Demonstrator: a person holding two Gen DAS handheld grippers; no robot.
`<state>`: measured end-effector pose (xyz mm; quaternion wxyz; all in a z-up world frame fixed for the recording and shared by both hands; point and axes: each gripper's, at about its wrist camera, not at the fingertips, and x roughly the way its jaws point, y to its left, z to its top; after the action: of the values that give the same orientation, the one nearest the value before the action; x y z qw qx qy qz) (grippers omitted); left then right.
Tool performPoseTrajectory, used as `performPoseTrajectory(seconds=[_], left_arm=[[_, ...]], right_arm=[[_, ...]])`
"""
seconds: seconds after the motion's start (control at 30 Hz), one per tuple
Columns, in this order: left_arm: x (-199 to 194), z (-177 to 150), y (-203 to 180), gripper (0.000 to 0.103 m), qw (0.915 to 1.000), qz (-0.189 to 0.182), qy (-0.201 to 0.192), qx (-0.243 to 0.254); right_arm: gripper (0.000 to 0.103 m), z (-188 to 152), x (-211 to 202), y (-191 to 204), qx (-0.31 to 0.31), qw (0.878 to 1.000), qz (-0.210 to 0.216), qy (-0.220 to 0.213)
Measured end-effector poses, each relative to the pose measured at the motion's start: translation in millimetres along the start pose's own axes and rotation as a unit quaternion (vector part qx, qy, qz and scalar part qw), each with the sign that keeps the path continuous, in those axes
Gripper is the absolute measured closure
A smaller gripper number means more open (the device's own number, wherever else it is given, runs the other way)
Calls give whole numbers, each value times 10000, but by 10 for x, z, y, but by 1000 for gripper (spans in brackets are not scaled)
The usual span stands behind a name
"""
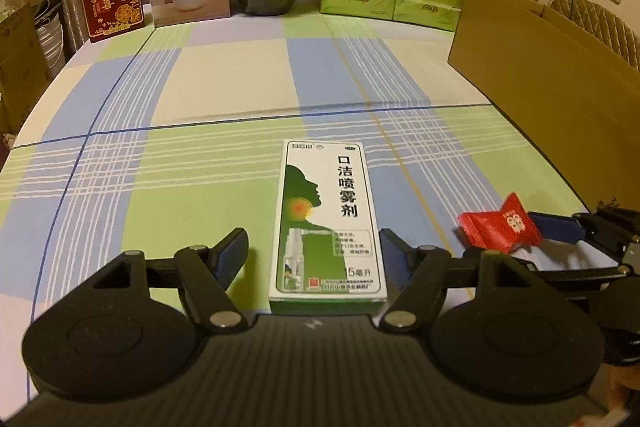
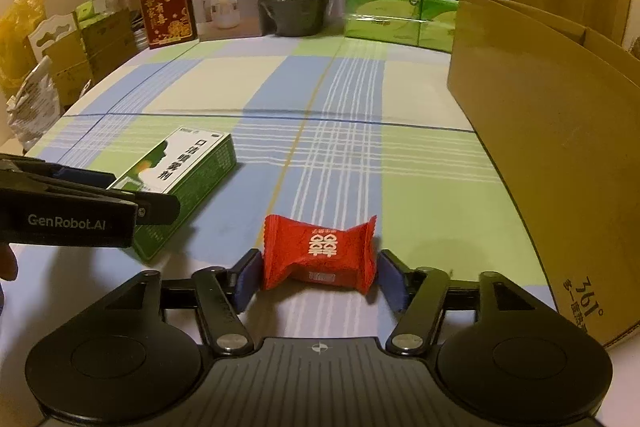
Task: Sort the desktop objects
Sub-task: 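Lift the spray box and candy and carry both toward the cardboard box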
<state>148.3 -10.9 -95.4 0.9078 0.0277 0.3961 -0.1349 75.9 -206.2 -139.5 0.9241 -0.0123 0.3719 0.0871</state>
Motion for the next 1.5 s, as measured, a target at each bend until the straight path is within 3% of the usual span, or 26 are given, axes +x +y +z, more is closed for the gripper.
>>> performPoseTrajectory(seconds=[0.33,0.4,0.43,0.63,0.93,1.03,1.5], left_arm=[[83,10,0,35,9999,57,38,-101],[98,11,2,35,9999,55,50,-123],[103,11,9,35,9999,46,51,-143],[120,17,5,35,10000,25,43,-67],[211,61,-34,37,10000,-62,52,-44],[250,83,-39,46,10000,9,69,-71],[259,84,-96,52,9999,137,74,63]], right_arm=[[35,8,28,3,-82,9999,-73,-67],[41,16,28,13,-108,9999,-73,-80],[50,18,33,20,-118,9999,-76,-63],[59,35,39,6,-16,9999,-117,-56],[59,54,38,1,13,9998,-175,-70],[59,54,44,0,12,9998,-170,-62],[59,62,53,-33,108,9998,-156,-32]])
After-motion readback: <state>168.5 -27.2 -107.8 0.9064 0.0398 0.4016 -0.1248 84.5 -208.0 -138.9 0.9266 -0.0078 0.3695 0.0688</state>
